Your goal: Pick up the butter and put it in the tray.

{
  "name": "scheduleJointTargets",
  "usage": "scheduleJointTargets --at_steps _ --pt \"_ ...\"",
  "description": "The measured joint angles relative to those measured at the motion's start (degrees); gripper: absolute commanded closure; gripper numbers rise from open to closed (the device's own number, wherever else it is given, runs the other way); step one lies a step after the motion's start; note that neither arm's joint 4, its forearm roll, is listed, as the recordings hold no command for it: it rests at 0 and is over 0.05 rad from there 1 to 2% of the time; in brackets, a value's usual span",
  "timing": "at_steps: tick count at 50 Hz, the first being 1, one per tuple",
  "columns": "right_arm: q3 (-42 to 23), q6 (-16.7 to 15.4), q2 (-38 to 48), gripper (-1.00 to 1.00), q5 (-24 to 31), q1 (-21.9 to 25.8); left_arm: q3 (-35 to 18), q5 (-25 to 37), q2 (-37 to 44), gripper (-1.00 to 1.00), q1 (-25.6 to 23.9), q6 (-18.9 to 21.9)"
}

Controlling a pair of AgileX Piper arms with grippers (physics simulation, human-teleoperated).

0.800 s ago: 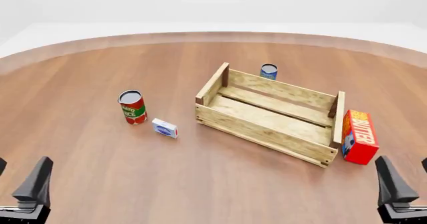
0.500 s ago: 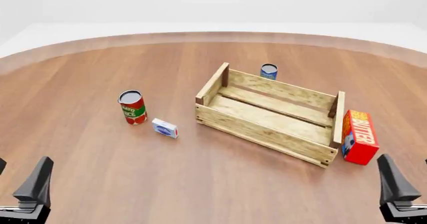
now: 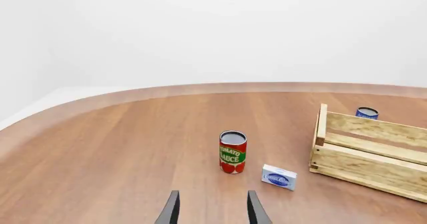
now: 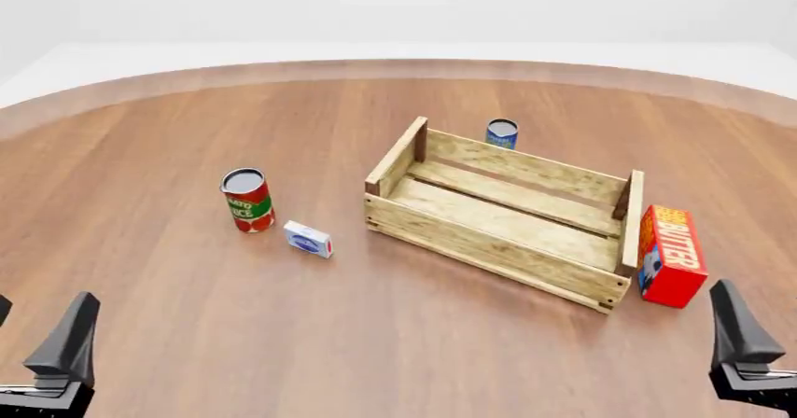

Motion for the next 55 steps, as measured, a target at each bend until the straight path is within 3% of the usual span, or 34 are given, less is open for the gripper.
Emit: scheduleJointTargets --at_steps 27,55 --pt "0.80 -0.47 13.27 -1.00 -12.32 -4.52 0.00 0.00 0.00 -1.00 0.00 0.00" --pt "0.86 -1.06 35.40 -1.00 -31.91 -7.66 0.00 0.00 0.00 -1.00 0.00 0.00"
